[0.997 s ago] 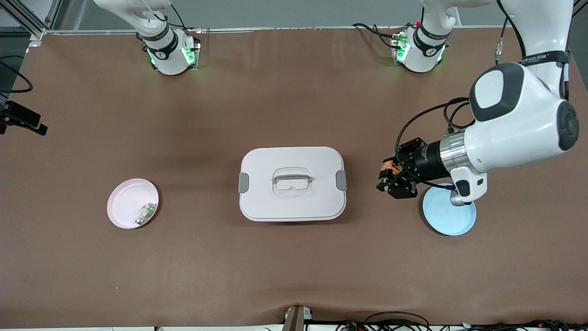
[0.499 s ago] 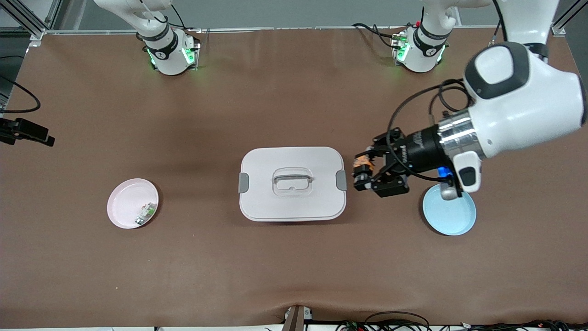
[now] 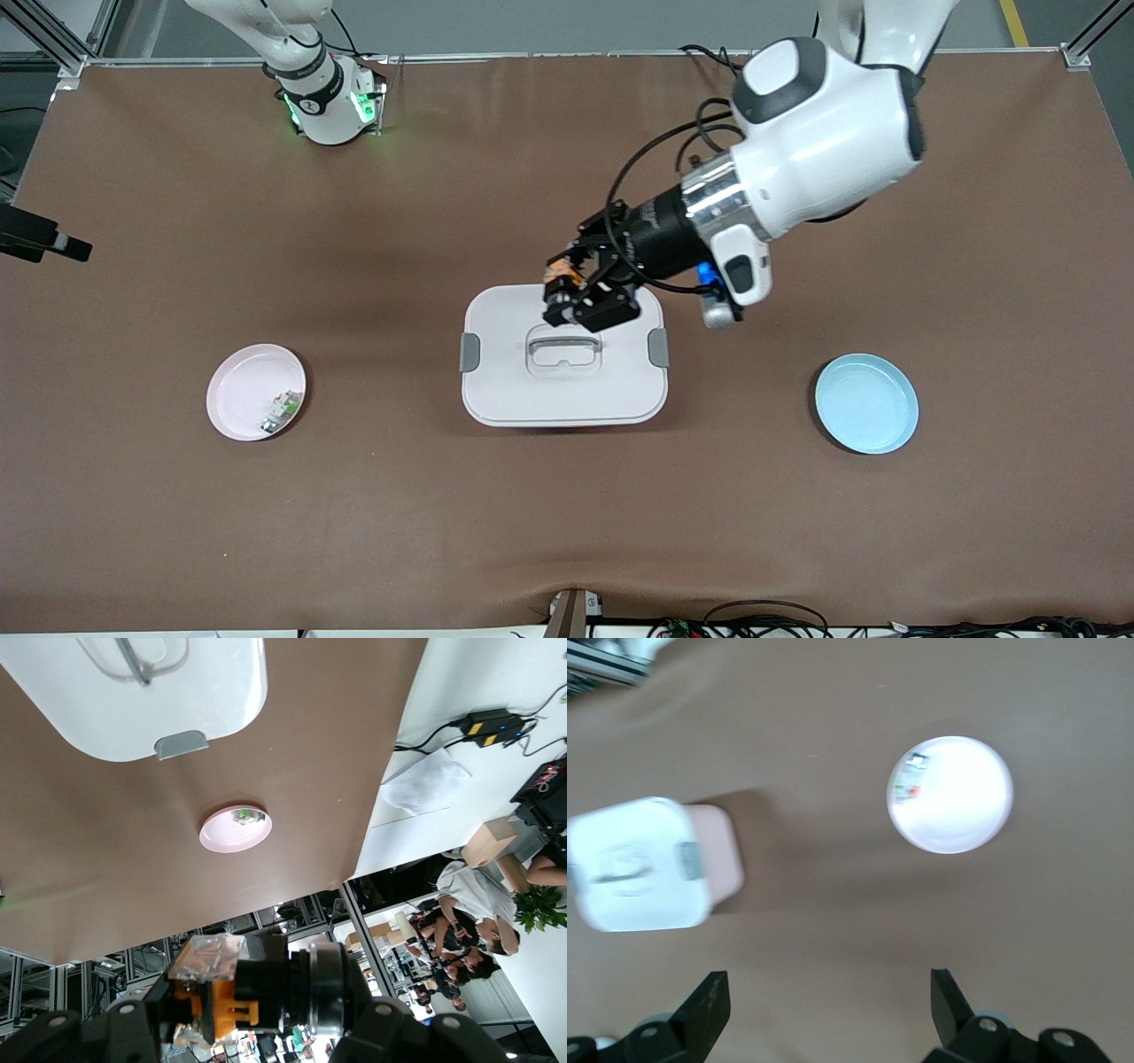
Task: Transfer orange switch to right arm and place
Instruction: 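Carry the orange switch with the left gripper over the white box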
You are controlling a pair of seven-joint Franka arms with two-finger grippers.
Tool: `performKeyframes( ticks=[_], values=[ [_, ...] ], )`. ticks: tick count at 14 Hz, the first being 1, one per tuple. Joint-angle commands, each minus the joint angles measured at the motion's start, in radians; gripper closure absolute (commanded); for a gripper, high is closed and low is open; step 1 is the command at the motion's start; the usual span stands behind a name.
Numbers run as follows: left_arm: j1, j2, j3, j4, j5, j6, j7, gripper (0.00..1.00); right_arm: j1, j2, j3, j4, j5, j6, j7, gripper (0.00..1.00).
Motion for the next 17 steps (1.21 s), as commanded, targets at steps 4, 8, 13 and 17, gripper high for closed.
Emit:
performKeyframes(
  ticks=[4,8,13,17],
  values=[
    [-0.092,0.057,0.005,-0.019,0.032,0.014,-0.082,0.5,0.001,-0.017,0.019,-0.026,0.166,0.036,0.0,0.0],
    [-0.123,0.078,0.005,-0.034,0.035,0.01,-0.146,0.5,0.097,-0.034,0.018,-0.135,0.229,0.206,0.003,0.0],
    [-0.143,0.098,0.005,-0.034,0.063,-0.037,-0.161,0.5,0.148,-0.06,0.019,-0.267,0.235,0.286,0.009,0.0],
    [-0.143,0.098,0.006,-0.033,0.063,-0.037,-0.161,0.5,0.203,-0.131,0.019,-0.396,0.238,0.367,0.044,0.0]
  ],
)
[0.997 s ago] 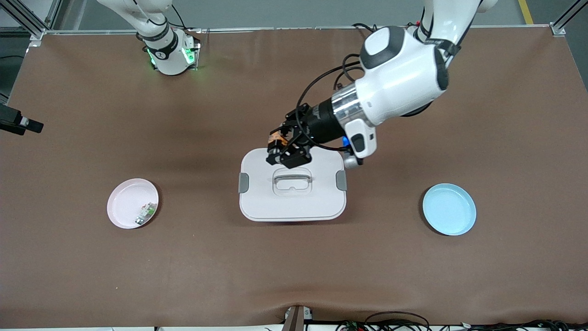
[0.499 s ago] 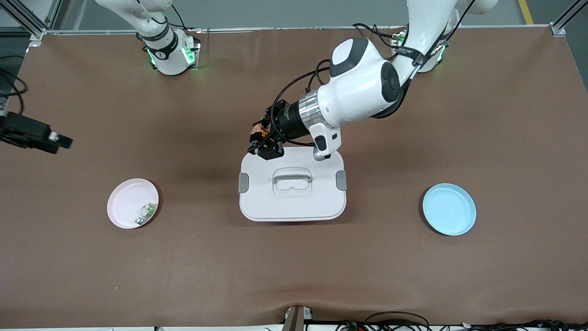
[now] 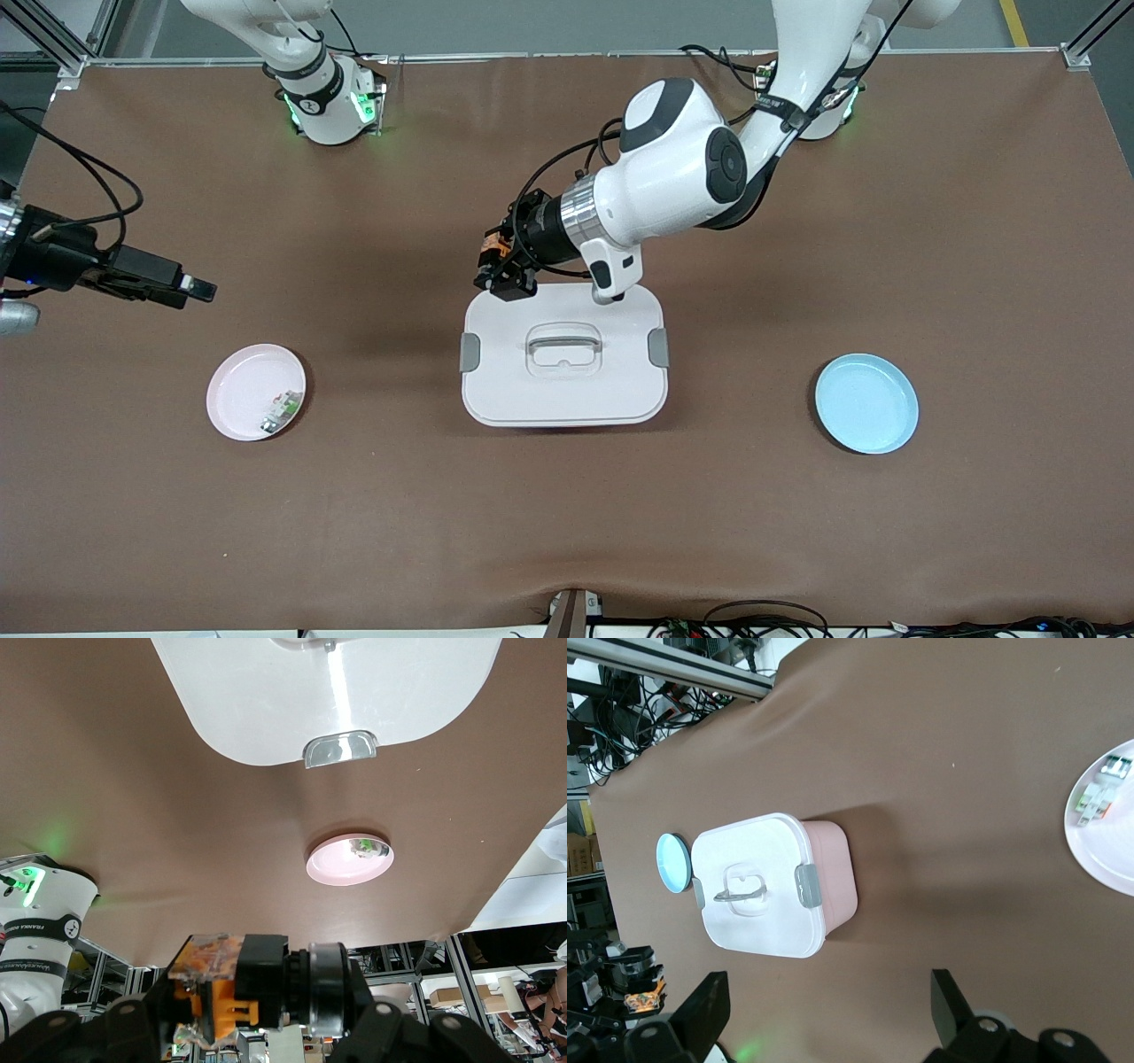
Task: Transfer orange switch to right arm and place
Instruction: 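Reach the right gripper toward the orange switch held by the left gripper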
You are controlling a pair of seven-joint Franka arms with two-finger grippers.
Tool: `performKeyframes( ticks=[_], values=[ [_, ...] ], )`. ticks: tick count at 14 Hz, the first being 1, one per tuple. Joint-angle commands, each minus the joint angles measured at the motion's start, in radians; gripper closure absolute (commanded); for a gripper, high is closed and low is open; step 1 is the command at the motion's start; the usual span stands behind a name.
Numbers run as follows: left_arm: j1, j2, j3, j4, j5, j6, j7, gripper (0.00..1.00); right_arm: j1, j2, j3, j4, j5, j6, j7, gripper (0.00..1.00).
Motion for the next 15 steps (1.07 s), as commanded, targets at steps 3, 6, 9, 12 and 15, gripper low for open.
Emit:
performKeyframes(
  ticks=[3,6,9,12,15],
  values=[
    [-0.004,-0.005,0.005,0.008,0.025,-0.013,-0.028,0.5,0.109,-0.074,-0.004,-0.097,0.017,0.084,0.164,0.0],
    [-0.004,-0.005,0.007,0.009,0.026,-0.013,-0.028,0.5,0.181,-0.068,-0.004,-0.095,0.005,0.127,0.195,0.0],
    [-0.003,-0.005,0.007,0.007,0.026,-0.013,-0.026,0.5,0.262,-0.027,-0.004,-0.092,0.004,0.216,0.239,0.0],
    [-0.003,-0.005,0.007,0.007,0.026,-0.013,-0.026,0.5,0.371,0.01,-0.004,-0.095,0.004,0.308,0.346,0.0],
    [-0.003,-0.005,0.007,0.007,0.026,-0.013,-0.026,0.5,0.436,0.024,-0.002,-0.091,0.009,0.333,0.403,0.0]
  ],
)
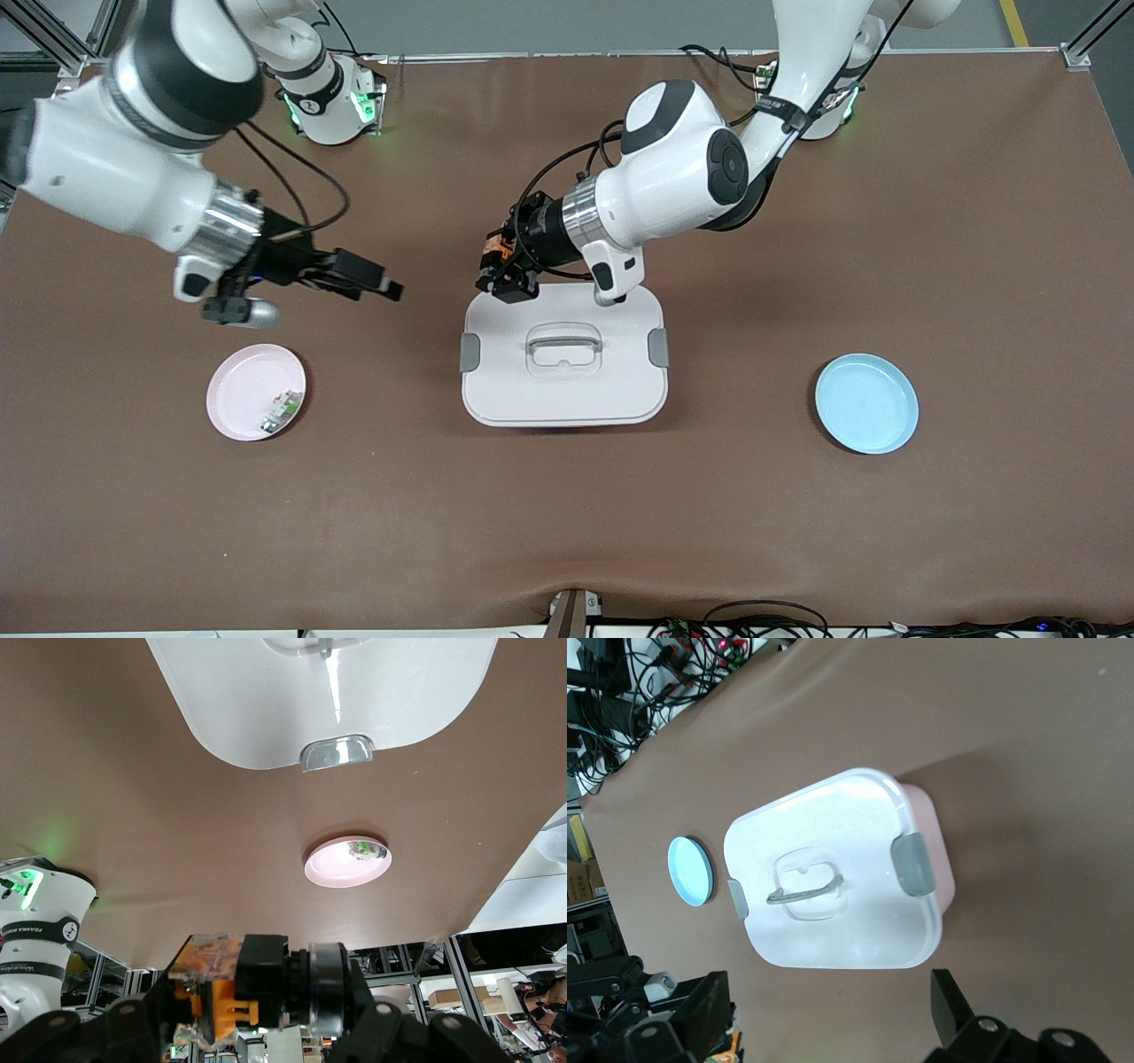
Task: Transfer orange switch to right arm and place
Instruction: 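Reach the right gripper toward the orange switch held by the left gripper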
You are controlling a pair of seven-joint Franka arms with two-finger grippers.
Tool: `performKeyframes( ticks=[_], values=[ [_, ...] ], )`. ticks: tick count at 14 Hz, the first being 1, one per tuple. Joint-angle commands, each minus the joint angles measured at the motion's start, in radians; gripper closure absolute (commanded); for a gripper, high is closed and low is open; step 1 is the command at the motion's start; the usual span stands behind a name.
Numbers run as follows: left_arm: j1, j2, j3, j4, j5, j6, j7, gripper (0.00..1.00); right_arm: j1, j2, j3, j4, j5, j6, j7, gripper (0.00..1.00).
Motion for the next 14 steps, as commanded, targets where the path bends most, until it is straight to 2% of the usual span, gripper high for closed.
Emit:
performKeyframes(
  ticks=[1,7,12,14],
  values=[
    [-0.002,-0.006,0.003,0.007,0.023,-0.012,-0.026,0.5,0.033,0.0,-0.01,0.004,0.008,-0.01,0.03,0.0],
    [0.0,-0.006,0.003,0.005,0.023,-0.019,-0.026,0.5,0.13,0.0,-0.008,0.005,0.02,0.005,0.102,0.0],
    [0.0,-0.006,0.005,0.004,0.023,-0.019,-0.026,0.5,0.145,-0.005,0.003,0.005,0.021,0.003,0.112,0.0],
    [-0.002,-0.006,0.006,0.005,0.023,-0.019,-0.026,0.5,0.171,-0.003,0.003,0.007,0.057,0.038,0.117,0.0]
  ],
)
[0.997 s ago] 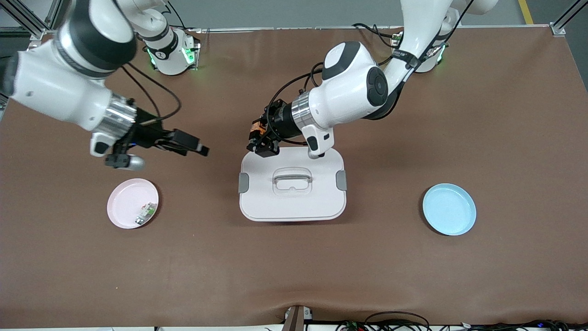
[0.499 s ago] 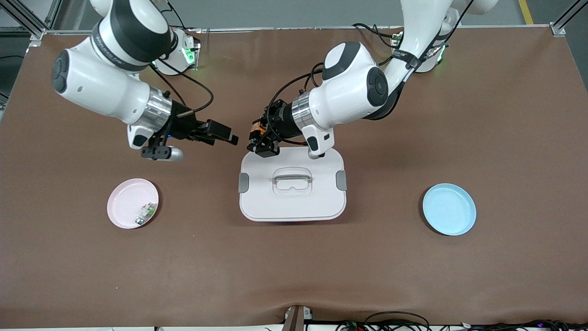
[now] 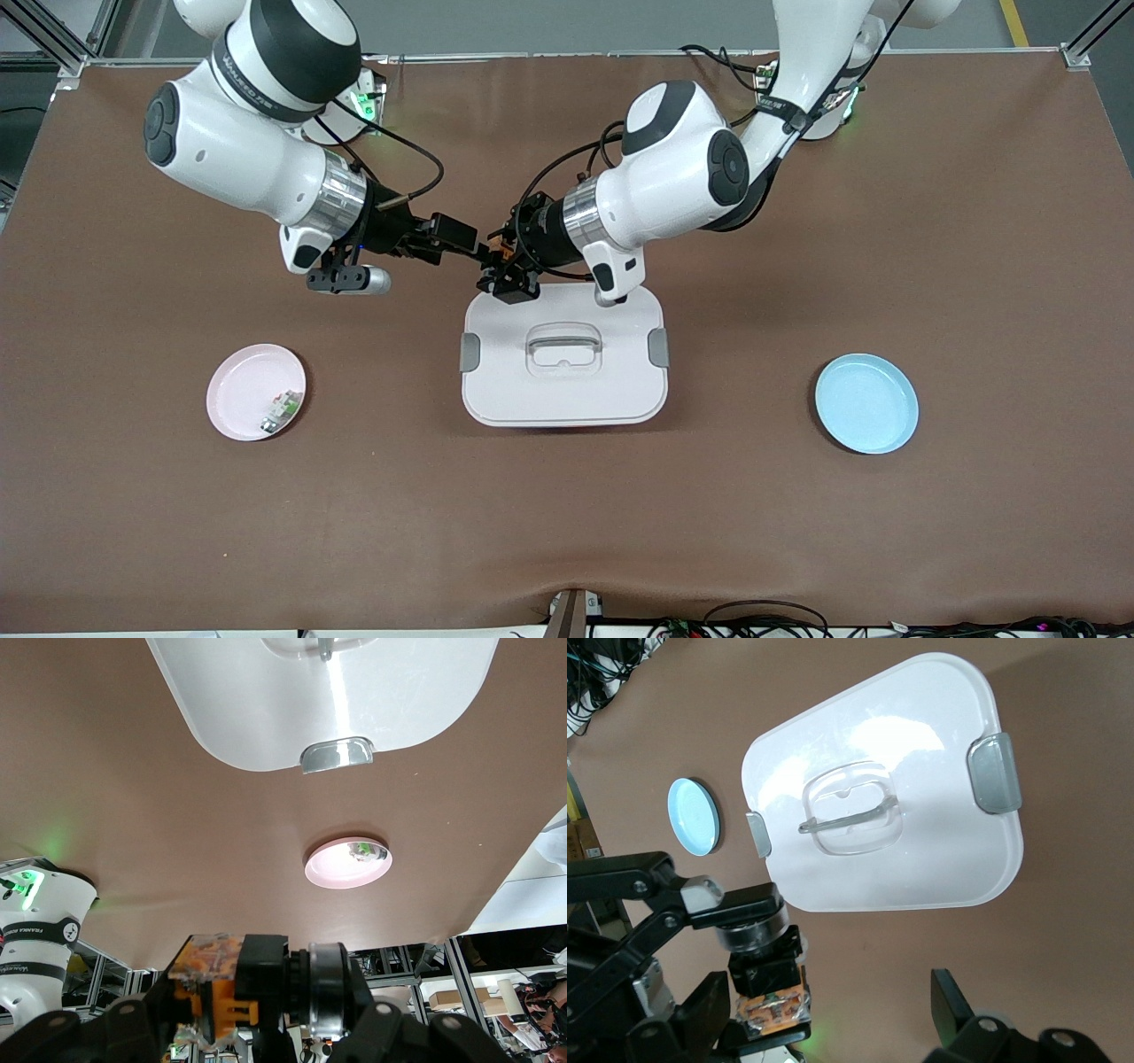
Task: Transfer orange switch to right arm and place
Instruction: 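Reach the right gripper toward the orange switch held by the left gripper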
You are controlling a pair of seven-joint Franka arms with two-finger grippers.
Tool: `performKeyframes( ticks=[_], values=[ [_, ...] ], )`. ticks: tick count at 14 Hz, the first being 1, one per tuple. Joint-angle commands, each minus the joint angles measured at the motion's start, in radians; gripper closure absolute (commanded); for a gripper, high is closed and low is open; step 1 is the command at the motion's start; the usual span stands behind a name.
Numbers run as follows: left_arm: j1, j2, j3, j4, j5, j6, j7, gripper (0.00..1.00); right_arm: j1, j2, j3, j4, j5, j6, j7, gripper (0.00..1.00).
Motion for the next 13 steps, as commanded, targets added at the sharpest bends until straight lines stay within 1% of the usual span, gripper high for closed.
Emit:
performKeyframes(
  ticks=[1,4,10,13],
  values=[
    [-0.002,-0.006,0.004,0.004,0.023,-0.015,-0.026,0.5,0.027,-0.006,0.0,0.003,0.04,0.038,0.025,0.0],
    [-0.002,-0.006,0.004,0.004,0.023,-0.015,-0.026,0.5,0.034,-0.001,0.0,0.005,0.043,0.053,0.023,0.0],
    [-0.002,-0.006,0.006,0.002,0.023,-0.016,-0.026,0.5,0.062,0.05,0.0,0.006,0.032,0.101,0.009,0.0],
    [-0.002,-0.006,0.006,0.002,0.024,-0.018,-0.026,0.5,0.065,0.054,0.0,0.006,0.032,0.111,0.009,0.0]
  ],
)
